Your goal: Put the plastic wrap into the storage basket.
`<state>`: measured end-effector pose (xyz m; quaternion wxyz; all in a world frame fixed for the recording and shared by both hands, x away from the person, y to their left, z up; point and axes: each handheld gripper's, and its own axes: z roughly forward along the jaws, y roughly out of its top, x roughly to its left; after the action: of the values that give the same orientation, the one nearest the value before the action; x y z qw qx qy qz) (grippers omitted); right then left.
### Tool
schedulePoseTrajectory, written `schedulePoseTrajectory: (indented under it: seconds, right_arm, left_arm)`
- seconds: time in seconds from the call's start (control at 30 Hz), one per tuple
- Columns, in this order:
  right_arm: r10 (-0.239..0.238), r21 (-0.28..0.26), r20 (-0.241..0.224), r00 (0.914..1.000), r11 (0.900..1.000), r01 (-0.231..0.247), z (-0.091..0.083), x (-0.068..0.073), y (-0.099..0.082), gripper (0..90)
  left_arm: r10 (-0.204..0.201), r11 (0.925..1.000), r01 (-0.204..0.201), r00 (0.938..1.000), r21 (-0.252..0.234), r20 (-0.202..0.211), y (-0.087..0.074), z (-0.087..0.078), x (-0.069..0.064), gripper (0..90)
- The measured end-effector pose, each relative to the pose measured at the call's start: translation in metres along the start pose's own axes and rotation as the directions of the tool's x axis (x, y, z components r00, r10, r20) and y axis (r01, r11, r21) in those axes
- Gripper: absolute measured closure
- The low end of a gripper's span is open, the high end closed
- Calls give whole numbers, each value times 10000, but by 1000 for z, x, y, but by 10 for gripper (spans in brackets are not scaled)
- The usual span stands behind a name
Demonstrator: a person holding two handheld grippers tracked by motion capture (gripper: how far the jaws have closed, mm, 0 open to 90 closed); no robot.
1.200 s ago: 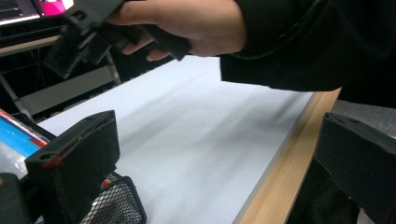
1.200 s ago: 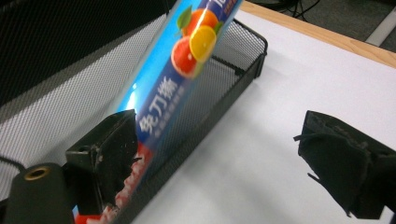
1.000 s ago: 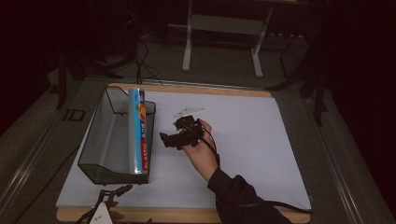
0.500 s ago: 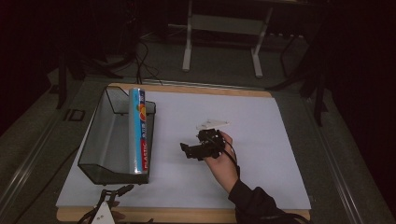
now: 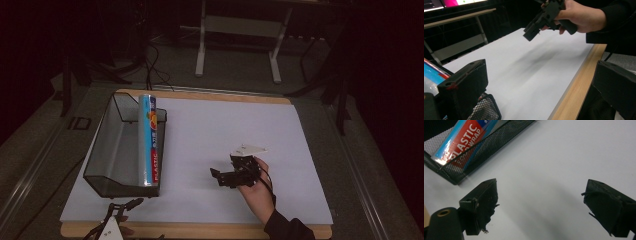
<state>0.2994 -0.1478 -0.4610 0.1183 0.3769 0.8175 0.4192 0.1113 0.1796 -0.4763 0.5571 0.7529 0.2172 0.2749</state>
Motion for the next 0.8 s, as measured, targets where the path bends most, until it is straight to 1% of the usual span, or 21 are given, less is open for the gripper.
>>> schedulePoseTrajectory:
  seconds: [0.07,0.13,0.17,0.23,0.3,0.37,0.43,0.5,0.57,0.67,0.7,0.8]
  right_arm:
    - [-72,16,58,10000,10000,71,-5,-2,-5,118]
    - [-22,-19,39,10000,10000,22,-8,-4,-7,118]
    - [42,-13,35,10000,10000,-42,-14,-5,-11,119]
    - [48,-5,46,10000,10000,-48,-16,-6,-13,119]
    - [55,-57,81,10000,10000,-55,-24,-7,-19,118]
    - [79,-98,141,9999,9999,-77,-29,-8,-23,118]
    - [120,-106,92,9999,9999,-119,-33,-10,-27,118]
    - [53,-106,49,10000,9999,-53,-36,-10,-32,118]
    - [-79,-47,149,9999,10000,79,-38,-10,-35,118]
    - [-239,-144,356,9991,9996,244,-40,-11,-38,119]
    - [-261,-204,363,9990,9994,268,-40,-12,-39,118]
    - [-336,-158,428,9985,9993,343,-38,-14,-41,119]
  left_arm:
    - [9,10000,-9,10000,10,3,0,0,0,8]
    - [5,10000,-5,10000,12,6,0,0,0,8]
    - [16,10000,-16,10000,17,8,0,0,-1,8]
    - [18,10000,-18,10000,15,8,0,0,-1,8]
    - [18,10000,-18,10000,9,0,0,0,0,8]
    - [18,10000,-18,10000,12,2,0,0,0,8]
    - [18,10000,-18,10000,15,-5,0,0,0,8]
    - [21,10000,-21,10000,8,8,0,0,-1,8]
    - [13,10000,-13,10000,19,13,0,0,-1,8]
    - [6,10000,-6,10000,18,10,0,0,0,8]
    - [15,10000,-15,10000,14,32,0,0,0,8]
    - [6,10000,-6,10000,-36,46,1,-1,-1,8]
